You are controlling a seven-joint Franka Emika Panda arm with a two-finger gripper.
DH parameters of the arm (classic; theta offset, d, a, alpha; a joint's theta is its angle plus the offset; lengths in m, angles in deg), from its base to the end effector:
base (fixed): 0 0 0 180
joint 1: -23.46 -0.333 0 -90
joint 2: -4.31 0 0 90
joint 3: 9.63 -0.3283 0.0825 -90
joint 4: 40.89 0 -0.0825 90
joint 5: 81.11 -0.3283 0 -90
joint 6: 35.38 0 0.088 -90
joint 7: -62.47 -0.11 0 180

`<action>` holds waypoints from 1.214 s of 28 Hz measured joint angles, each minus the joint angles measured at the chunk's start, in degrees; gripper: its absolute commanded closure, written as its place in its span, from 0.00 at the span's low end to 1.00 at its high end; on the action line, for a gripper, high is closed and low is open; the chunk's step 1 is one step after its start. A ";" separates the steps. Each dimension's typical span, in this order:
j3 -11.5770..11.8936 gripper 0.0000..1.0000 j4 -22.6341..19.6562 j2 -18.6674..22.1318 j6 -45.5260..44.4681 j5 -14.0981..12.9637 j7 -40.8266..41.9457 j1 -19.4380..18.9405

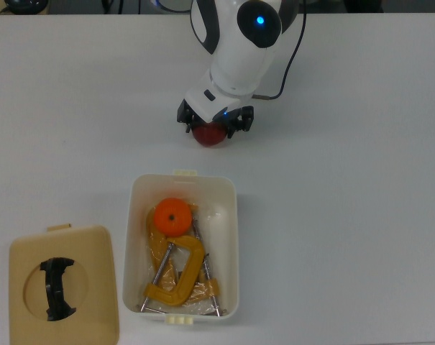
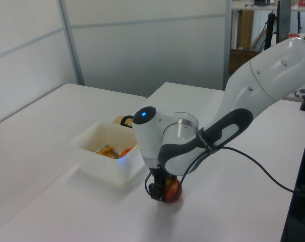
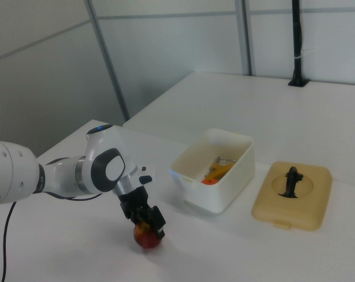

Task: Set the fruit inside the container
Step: 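Move the gripper down onto the red apple and grasp it, then lift the red apple and carry it over the container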

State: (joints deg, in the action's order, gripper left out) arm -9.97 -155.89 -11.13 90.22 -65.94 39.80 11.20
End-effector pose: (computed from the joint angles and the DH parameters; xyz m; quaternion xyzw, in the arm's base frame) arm 0.5386 0.1100 0.3613 0.9938 -0.0060 -0.0086 0.1110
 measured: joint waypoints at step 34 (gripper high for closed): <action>1.06 1.00 14.65 4.16 0.65 -8.47 -0.44 5.88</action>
State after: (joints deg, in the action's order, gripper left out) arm -8.91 -141.23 -6.98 90.87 -74.41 39.36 17.08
